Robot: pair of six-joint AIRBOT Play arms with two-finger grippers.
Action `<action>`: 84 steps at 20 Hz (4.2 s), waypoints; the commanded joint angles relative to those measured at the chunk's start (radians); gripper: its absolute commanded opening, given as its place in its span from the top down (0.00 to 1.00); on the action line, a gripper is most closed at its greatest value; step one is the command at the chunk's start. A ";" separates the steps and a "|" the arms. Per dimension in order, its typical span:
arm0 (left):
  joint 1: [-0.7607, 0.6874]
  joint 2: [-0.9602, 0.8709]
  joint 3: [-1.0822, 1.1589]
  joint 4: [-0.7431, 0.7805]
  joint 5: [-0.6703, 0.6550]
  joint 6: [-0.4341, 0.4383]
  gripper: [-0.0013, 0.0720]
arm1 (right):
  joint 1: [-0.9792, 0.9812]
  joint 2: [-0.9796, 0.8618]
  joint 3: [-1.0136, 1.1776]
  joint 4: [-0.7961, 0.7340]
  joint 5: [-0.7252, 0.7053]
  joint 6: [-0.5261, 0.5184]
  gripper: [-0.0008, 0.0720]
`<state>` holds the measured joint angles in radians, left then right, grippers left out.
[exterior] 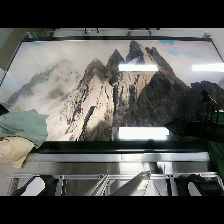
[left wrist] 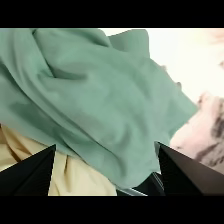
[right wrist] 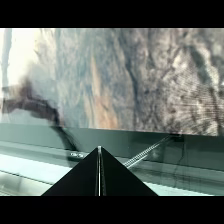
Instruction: Fold the shirts.
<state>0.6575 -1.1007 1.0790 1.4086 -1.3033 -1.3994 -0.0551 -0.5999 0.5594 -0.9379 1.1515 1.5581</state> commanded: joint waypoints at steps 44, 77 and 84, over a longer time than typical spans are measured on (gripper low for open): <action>-0.802 -0.650 0.274 -0.339 0.080 0.177 0.01 | 0.122 -0.929 0.252 0.540 -0.190 -0.664 0.34; -0.817 -0.235 0.532 -0.615 -0.008 0.266 0.58 | 0.209 -0.613 0.737 0.247 -0.098 -0.504 0.44; -0.620 -0.473 0.426 -0.615 -0.323 0.266 0.58 | 0.056 -0.752 0.694 0.089 0.275 -0.340 0.28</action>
<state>-0.0326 -1.4940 1.5524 0.7956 -1.4654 -1.1378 0.0517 -1.3174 1.2842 -0.7685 1.2278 1.1469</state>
